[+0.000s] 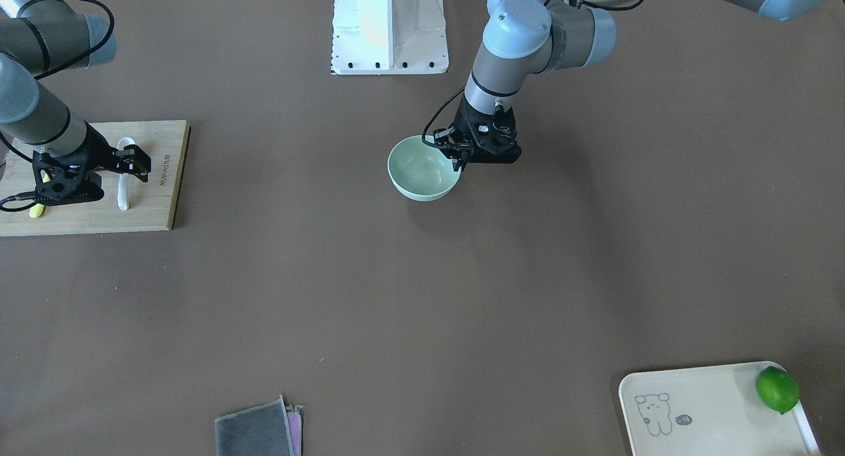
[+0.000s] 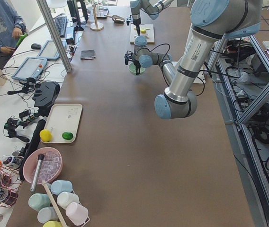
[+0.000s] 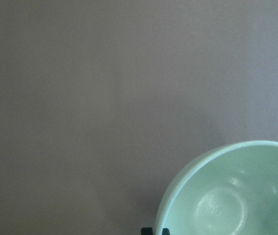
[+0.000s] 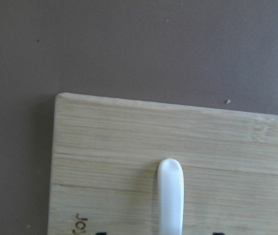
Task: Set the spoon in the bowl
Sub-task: 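Grasp the bowl rim with the left gripper while the right grasps the white spoon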
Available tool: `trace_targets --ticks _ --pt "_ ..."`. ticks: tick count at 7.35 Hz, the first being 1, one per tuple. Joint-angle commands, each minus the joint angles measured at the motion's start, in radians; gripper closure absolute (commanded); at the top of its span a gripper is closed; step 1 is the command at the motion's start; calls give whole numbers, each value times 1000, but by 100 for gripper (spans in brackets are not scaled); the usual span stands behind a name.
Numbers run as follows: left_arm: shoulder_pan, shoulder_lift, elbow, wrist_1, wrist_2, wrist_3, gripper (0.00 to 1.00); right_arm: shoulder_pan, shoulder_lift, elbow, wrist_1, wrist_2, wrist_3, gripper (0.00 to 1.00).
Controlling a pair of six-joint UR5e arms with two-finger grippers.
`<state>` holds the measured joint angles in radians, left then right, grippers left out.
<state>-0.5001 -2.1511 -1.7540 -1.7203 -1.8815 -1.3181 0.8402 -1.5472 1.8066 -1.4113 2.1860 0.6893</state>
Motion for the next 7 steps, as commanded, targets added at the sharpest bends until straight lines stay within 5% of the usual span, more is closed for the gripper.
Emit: trace_targets --ticks 1,7 --pt "18 -29 8 37 4 -4 100 -1 -1 -10 0 -2 -1 27" --pt "60 -36 16 38 36 -12 100 -4 4 -20 0 0 -1 70"
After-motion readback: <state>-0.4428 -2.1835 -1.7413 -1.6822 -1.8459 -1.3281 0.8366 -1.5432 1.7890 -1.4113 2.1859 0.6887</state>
